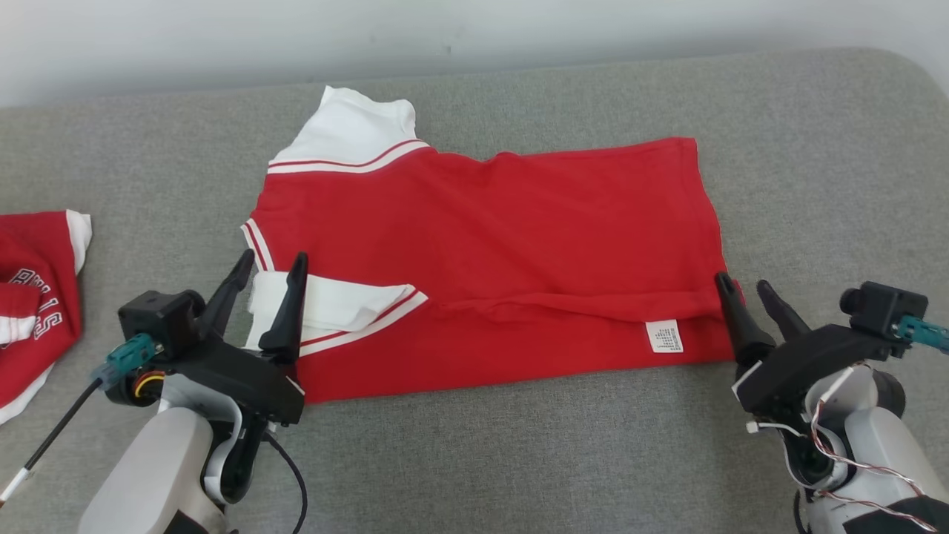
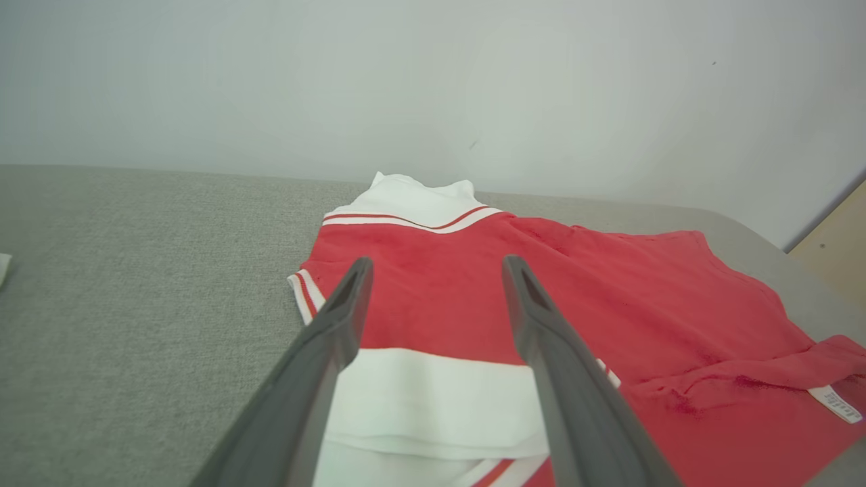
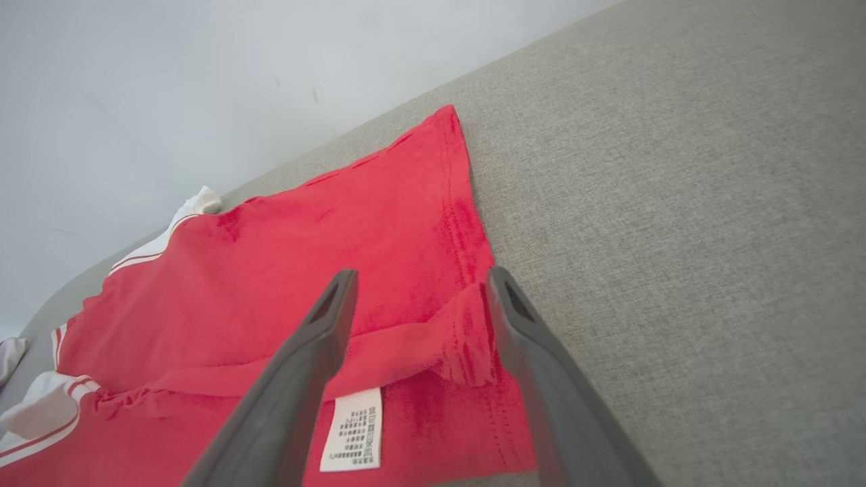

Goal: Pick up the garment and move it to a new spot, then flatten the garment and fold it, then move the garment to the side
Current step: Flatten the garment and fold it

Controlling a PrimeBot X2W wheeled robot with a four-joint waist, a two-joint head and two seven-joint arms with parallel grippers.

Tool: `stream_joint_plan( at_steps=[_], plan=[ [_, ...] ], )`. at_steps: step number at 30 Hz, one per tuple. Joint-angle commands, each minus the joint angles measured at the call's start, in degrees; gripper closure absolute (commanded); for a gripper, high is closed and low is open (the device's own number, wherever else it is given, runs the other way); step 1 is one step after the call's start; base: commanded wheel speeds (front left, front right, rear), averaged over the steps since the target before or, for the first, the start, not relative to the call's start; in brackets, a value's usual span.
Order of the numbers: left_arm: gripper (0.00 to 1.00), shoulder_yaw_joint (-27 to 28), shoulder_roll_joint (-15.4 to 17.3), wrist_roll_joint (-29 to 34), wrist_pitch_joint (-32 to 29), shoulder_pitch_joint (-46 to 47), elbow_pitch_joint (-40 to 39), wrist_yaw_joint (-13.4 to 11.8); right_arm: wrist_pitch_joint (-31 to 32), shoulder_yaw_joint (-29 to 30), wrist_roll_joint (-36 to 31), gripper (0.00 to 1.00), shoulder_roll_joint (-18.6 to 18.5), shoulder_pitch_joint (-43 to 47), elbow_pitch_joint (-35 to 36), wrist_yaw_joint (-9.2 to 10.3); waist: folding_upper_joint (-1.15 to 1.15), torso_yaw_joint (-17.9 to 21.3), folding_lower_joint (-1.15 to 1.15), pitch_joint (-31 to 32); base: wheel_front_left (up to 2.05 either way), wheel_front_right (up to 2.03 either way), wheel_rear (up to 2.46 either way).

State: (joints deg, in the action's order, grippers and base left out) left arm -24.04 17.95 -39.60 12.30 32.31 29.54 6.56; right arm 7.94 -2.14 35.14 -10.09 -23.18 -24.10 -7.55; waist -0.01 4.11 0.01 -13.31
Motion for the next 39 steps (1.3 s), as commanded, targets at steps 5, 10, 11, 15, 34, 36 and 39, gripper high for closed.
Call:
stream_joint_plan(
  at_steps=[5,10,11,15,34,36,39],
  plan=[
    [0.00,1.8,-0.2,-0.7,2.1,-2.2,0.9,0.3,-2.4,-1.1,0.3,0.00,-2.3,2.9,-0.2,0.14,0.01,-0.8,-0.01,1.7,0.00,0.00,0.00],
    [0.00,2.5,-0.4,-0.2,2.7,-7.3,-0.6,-0.5,-3.8,-2.2,-0.7,0.00,-4.5,6.7,0.2,0.14,0.01,-1.7,-0.01,3.3,0.00,0.00,0.00],
    [0.00,2.5,-0.5,-0.2,2.7,-8.6,-0.9,-0.5,-4.0,-2.1,-0.8,0.00,-4.9,7.3,0.1,0.14,0.01,-1.9,-0.01,3.5,0.00,0.00,0.00],
    [0.00,2.4,-0.9,-1.0,2.8,-12.8,-0.9,-1.0,-4.8,-2.5,-2.4,0.00,-6.0,8.7,-0.3,0.14,0.01,-2.6,-0.01,3.5,0.00,0.00,0.00],
    [0.25,1.2,-2.2,0.1,2.3,-11.7,6.5,-2.3,-7.6,-5.8,-7.3,1.00,-4.5,4.5,-7.9,0.14,0.01,-2.2,-0.01,0.6,0.00,0.00,0.00],
    [1.00,1.0,-2.4,0.2,2.4,-11.0,7.5,-2.0,-8.4,-6.4,-7.7,1.00,-4.3,4.2,-8.7,0.14,0.01,-2.3,-0.01,0.8,0.00,0.00,0.00],
    [1.00,1.4,-3.1,-0.1,2.6,-10.8,8.4,-1.7,-9.7,-6.8,-7.1,1.00,-4.0,4.1,-9.7,0.14,0.01,-2.6,-0.01,1.8,0.00,0.00,0.00]
  ],
)
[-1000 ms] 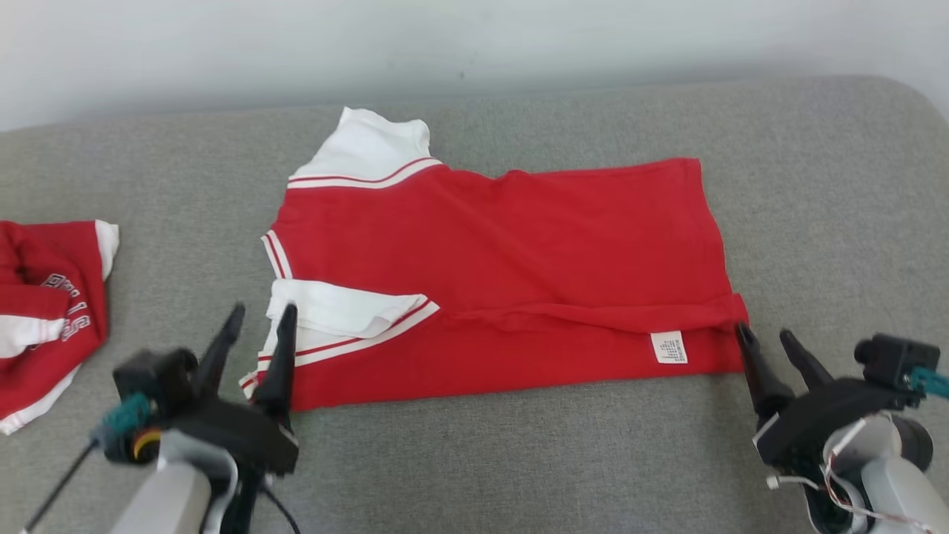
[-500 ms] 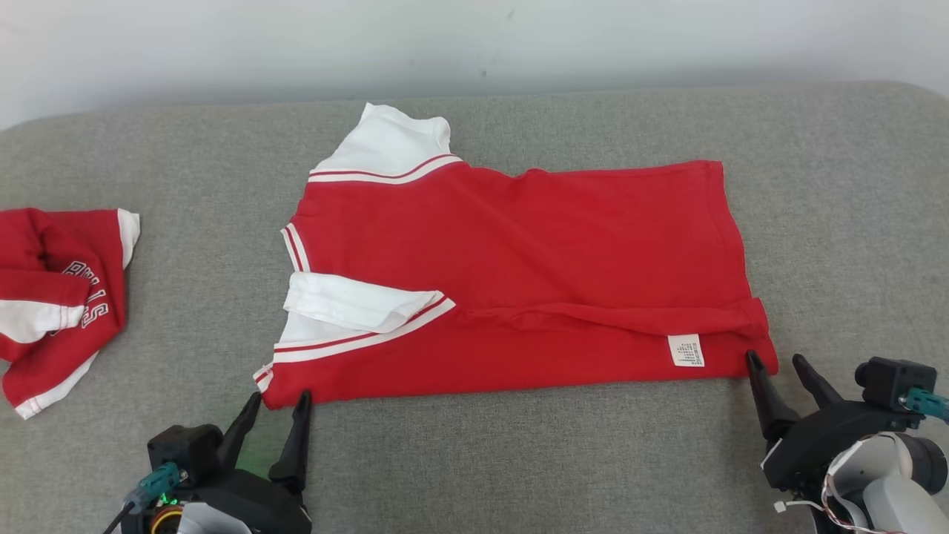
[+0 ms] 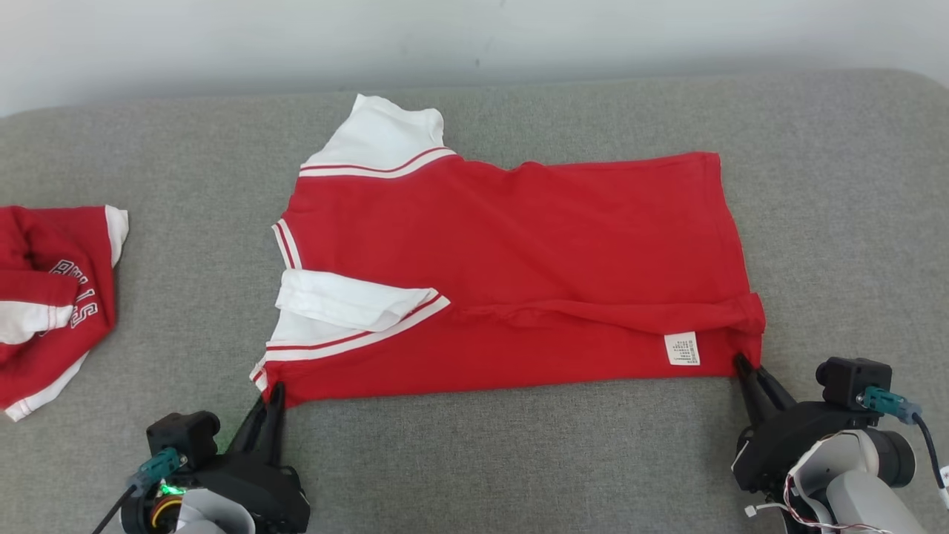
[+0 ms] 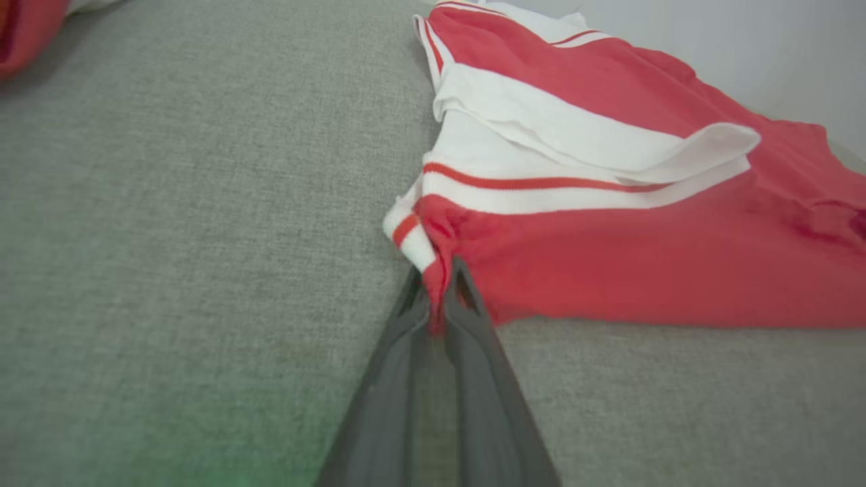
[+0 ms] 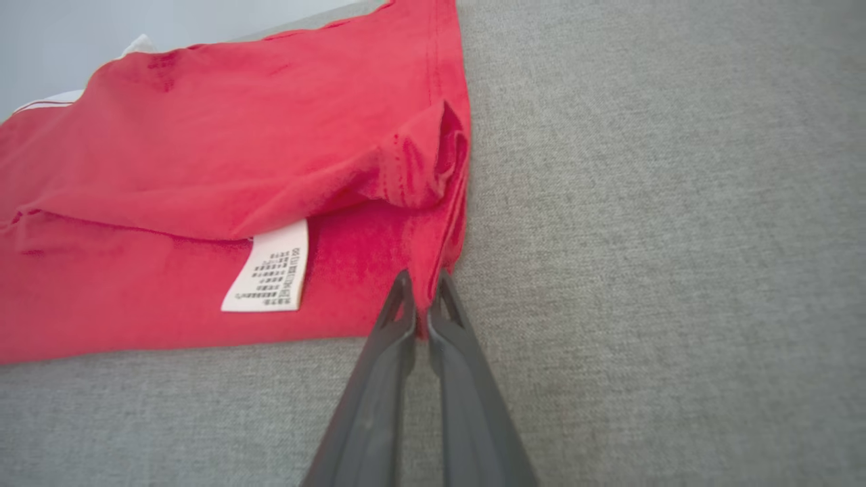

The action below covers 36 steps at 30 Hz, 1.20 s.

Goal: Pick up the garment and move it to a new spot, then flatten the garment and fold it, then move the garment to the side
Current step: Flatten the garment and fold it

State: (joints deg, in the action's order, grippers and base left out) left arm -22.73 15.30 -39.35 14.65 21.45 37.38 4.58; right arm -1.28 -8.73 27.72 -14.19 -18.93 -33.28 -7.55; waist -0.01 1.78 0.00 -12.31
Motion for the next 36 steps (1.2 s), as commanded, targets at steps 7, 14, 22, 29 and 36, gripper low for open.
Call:
stream_joint_plan(
  at_steps=[7,14,22,29,36],
  plan=[
    [1.00,1.8,-1.3,-0.8,0.6,-3.4,-0.5,0.4,-2.4,0.1,2.2,1.00,-0.2,2.5,-0.8,0.14,0.01,-0.7,0.00,4.8,0.00,0.00,0.00],
    [1.00,5.5,-2.9,0.3,0.6,-14.4,-9.2,-1.3,-2.3,2.1,4.2,1.00,-1.6,11.3,4.8,0.14,0.01,-1.8,0.00,8.2,0.00,0.00,0.00],
    [1.00,7.2,-4.5,-0.6,0.5,-21.6,-14.1,-2.6,1.3,6.3,3.8,1.00,-1.3,19.9,12.3,0.14,0.01,-3.0,0.00,8.0,0.00,0.00,0.00],
    [0.00,8.7,-4.8,0.6,0.5,-21.6,-16.4,-2.5,2.8,9.3,0.6,0.00,1.2,21.8,17.5,0.14,0.01,-2.9,0.00,9.0,0.00,0.00,0.00],
    [0.00,15.5,-6.0,6.0,0.6,-23.0,-25.3,-3.1,1.1,10.9,-2.1,0.00,3.4,21.5,23.2,0.14,0.01,-2.0,0.00,10.8,0.00,0.00,0.00]
  ],
)
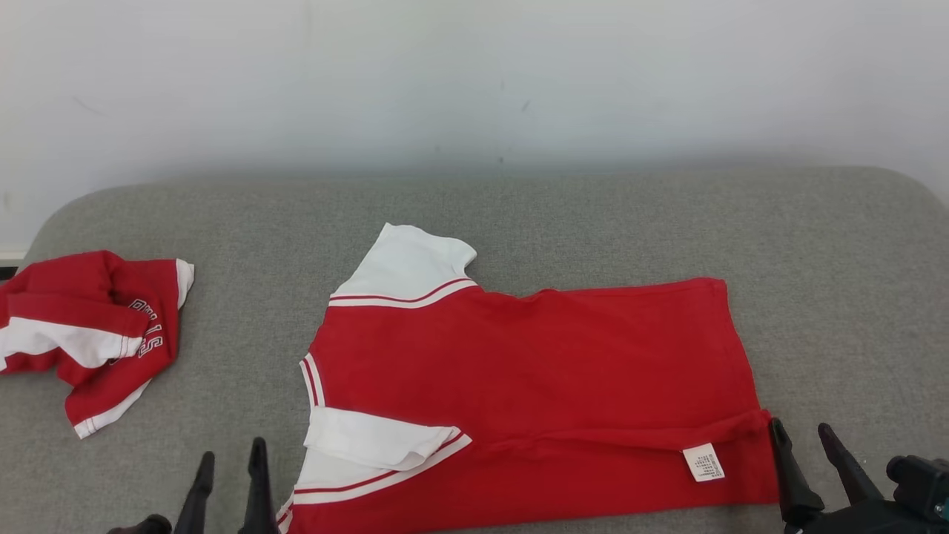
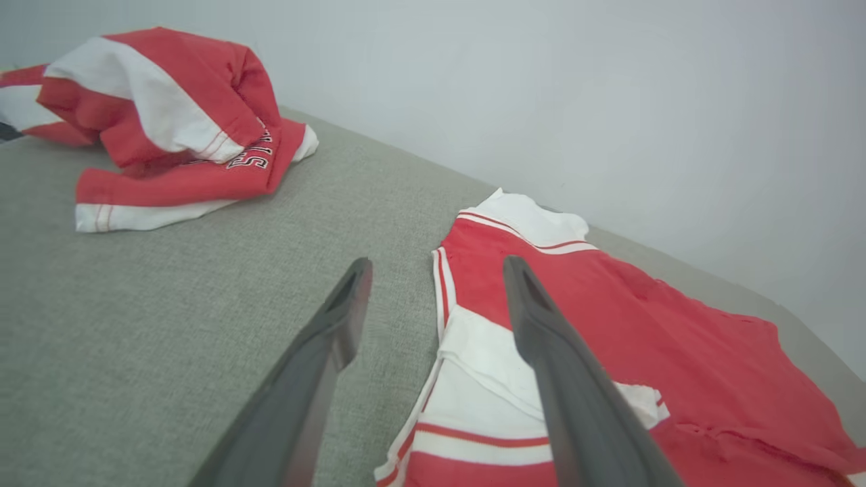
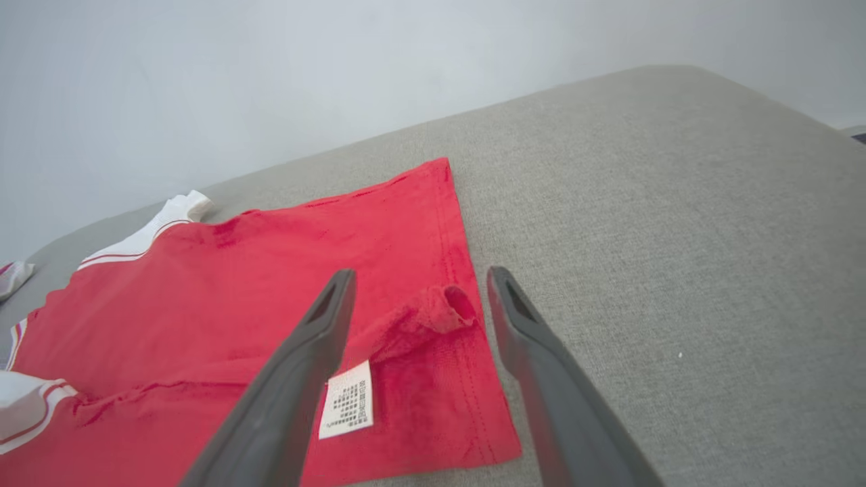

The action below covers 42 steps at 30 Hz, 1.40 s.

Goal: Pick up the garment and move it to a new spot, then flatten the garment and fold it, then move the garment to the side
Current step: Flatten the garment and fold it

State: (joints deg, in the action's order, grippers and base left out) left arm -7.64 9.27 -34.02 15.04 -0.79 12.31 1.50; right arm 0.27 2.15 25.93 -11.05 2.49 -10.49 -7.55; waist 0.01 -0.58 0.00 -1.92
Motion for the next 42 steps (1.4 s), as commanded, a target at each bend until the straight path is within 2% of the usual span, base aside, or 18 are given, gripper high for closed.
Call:
stream_joint_plan(
  at_steps=[1,8,15,25,42],
  plan=[
    [0.00,1.2,-0.2,1.7,0.2,-0.8,-1.6,-0.1,-0.8,0.1,-0.8,0.00,0.6,-0.1,1.1,0.14,-0.01,0.5,0.00,0.7,0.00,0.00,0.00],
    [0.00,3.5,0.6,8.4,0.2,-1.5,-6.4,-1.0,-5.5,-0.7,-4.3,0.00,2.6,-0.8,5.2,0.14,-0.01,1.3,0.00,2.0,0.00,0.00,0.00],
    [0.00,2.5,2.7,13.7,0.2,-1.7,-7.1,-1.1,-9.3,-3.2,-7.5,0.00,2.8,-0.6,6.8,0.14,-0.01,1.6,0.00,2.6,0.00,0.00,0.00],
    [0.00,4.0,1.9,14.8,0.2,-3.0,-8.8,-2.4,-12.1,-2.8,-9.6,0.00,4.8,1.5,7.1,0.14,-0.01,1.0,0.00,2.8,0.00,0.00,0.00],
    [0.00,4.4,1.9,15.5,0.2,-4.0,-7.0,-2.1,-14.6,-4.4,-14.5,0.00,5.5,1.5,5.4,0.14,-0.01,0.8,0.00,2.6,0.00,0.00,0.00]
  ],
)
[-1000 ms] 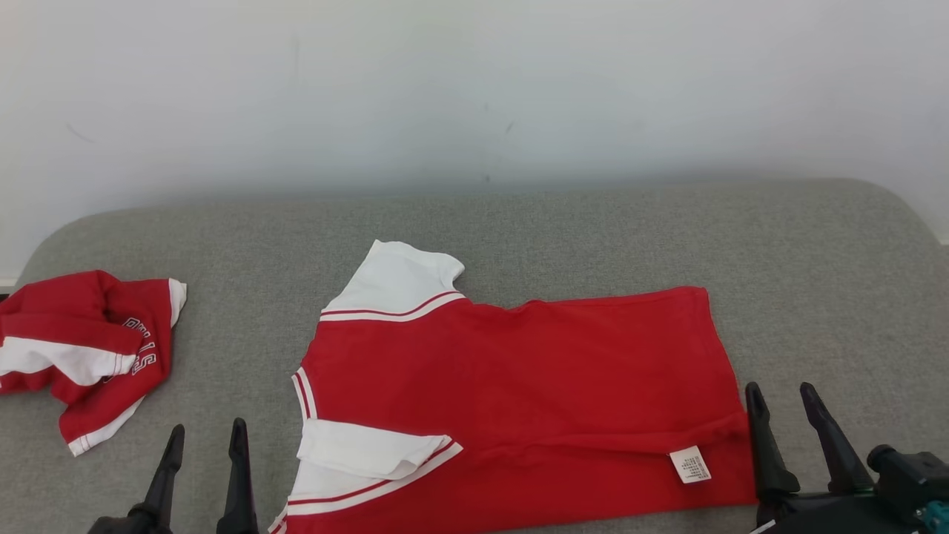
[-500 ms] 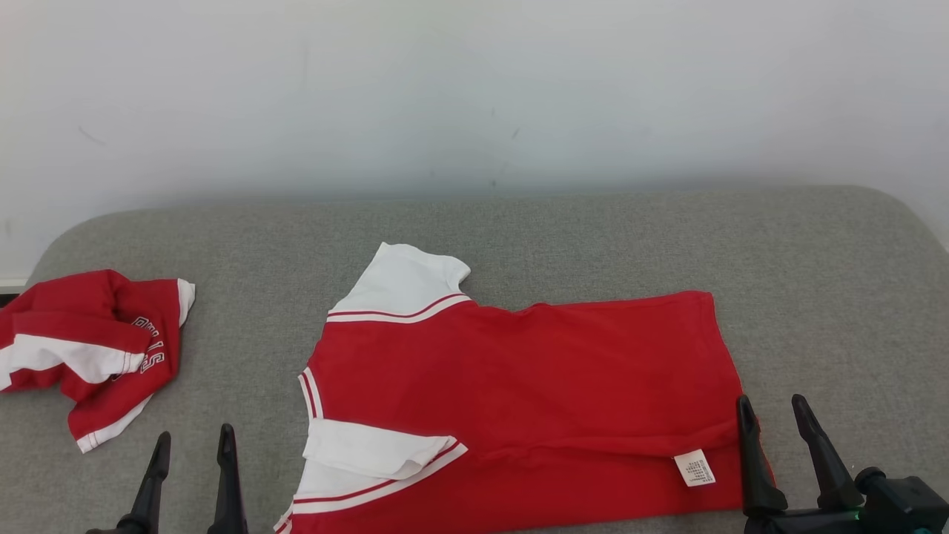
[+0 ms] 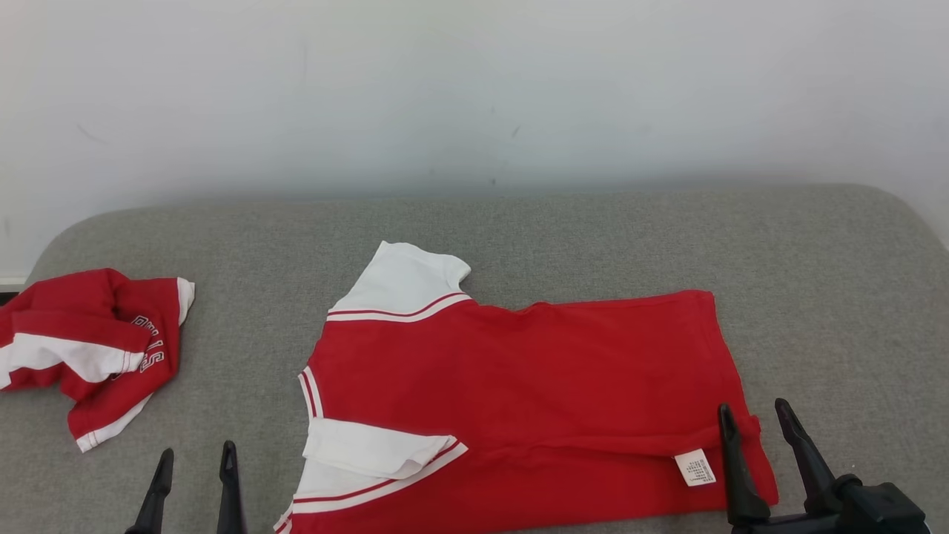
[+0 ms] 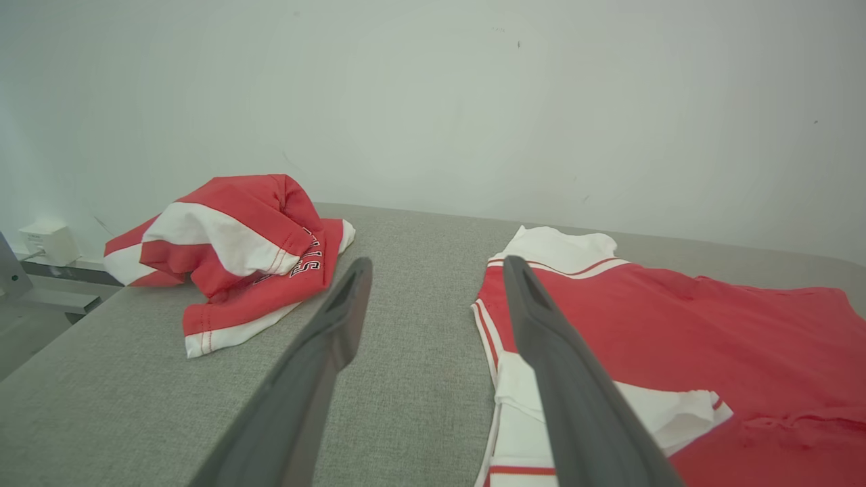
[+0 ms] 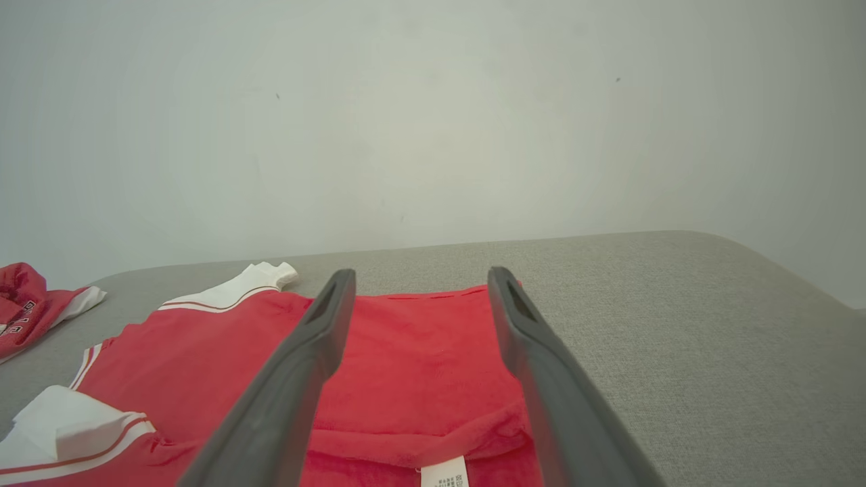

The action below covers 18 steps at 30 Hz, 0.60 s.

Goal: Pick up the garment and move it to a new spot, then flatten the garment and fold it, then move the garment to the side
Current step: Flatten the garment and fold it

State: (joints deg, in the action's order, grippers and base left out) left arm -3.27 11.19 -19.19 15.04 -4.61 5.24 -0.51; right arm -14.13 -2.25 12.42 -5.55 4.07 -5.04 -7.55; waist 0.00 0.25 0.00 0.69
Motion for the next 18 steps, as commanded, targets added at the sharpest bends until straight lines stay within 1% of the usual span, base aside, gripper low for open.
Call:
stream_joint_plan(
  at_steps=[1,9,14,18],
  plan=[
    [0.00,0.0,-0.1,0.7,0.2,-0.2,0.2,-0.1,-0.3,0.0,-1.0,0.00,0.1,-0.2,-0.1,0.14,0.00,-0.1,0.00,0.0,0.00,0.00,0.00],
    [0.00,-0.1,0.0,0.8,0.1,-0.3,0.7,0.0,-0.4,-0.2,-1.3,0.00,0.5,-0.6,-0.8,0.14,0.00,0.0,0.00,0.1,0.00,0.00,0.00],
    [0.00,0.1,1.3,0.2,-1.5,2.7,0.8,0.5,0.9,0.0,-0.4,0.00,-0.6,-2.6,-1.9,0.14,0.00,0.3,0.00,-0.3,0.00,0.00,0.00],
    [0.00,0.0,3.5,0.0,-4.0,7.9,1.0,1.7,3.1,0.8,-0.1,0.00,-2.0,-6.9,-3.5,0.14,0.00,1.0,0.00,-2.0,0.00,0.00,0.00]
  ],
)
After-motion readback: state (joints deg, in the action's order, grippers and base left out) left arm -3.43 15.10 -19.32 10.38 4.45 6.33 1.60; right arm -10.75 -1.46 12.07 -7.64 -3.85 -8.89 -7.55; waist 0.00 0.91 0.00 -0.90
